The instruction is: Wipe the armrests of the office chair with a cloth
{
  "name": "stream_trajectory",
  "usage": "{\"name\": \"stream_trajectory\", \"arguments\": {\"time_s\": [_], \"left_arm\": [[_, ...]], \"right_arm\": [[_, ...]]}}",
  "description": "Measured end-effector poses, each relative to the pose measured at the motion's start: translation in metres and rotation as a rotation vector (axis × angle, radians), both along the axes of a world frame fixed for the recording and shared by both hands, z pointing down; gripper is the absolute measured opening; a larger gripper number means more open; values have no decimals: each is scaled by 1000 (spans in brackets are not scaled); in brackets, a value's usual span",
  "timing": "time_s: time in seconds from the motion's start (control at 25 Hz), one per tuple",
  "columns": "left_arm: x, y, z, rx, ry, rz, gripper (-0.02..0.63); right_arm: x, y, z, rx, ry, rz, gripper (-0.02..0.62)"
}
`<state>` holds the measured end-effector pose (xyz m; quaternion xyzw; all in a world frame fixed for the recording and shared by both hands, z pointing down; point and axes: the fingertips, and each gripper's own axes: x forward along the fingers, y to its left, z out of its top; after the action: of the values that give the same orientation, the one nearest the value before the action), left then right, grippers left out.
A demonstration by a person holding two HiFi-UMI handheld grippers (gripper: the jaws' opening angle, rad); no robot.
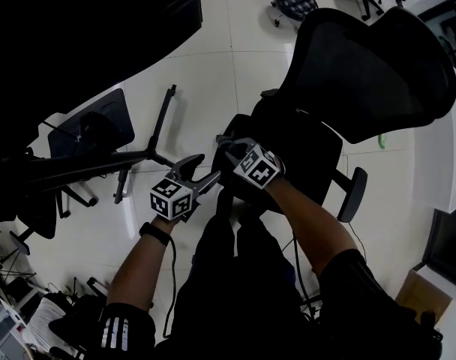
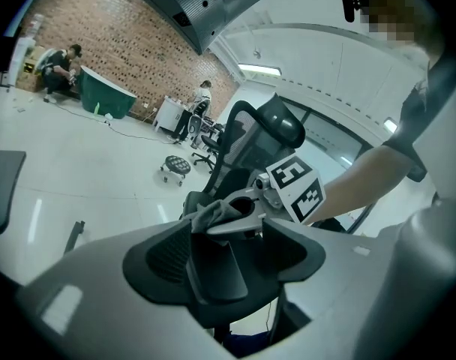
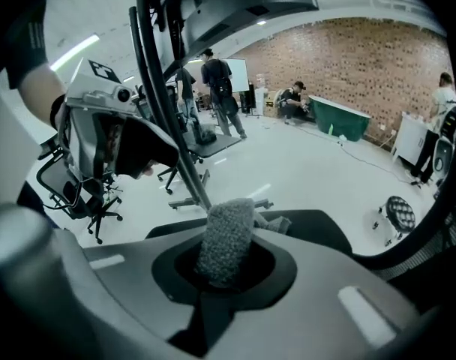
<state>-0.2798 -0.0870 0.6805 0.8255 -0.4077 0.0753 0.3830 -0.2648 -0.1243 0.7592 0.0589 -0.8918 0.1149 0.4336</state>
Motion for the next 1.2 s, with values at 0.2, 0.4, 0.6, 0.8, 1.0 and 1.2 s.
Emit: {"name": "stream_trajectory", "arguments": {"time_s": [0.2,0.4,0.6,0.8,1.0,1.2], "left_arm": [[-3,14,0,-1,-6,-13,321],[-7,23,-4,6,-19,-29,321],[-4,28,-12,17,-21,-36,321],[1,27,-17,23,-14,-50,321],[11,29,-21,22,-23,-33,321],[30,19,-36,51,-3,-21,321]], "right_arm": [[-2,43,0,-10,-8,-82,35],[1,77,-1,-31,-12,-152,35],[6,107,-4,-47,-6,-215,35],[15,129,-5,-80,-7,-256,35],[30,145,-9,-126,-9,-269,35],[47,127,-38,-113,-86,-179,35]]}}
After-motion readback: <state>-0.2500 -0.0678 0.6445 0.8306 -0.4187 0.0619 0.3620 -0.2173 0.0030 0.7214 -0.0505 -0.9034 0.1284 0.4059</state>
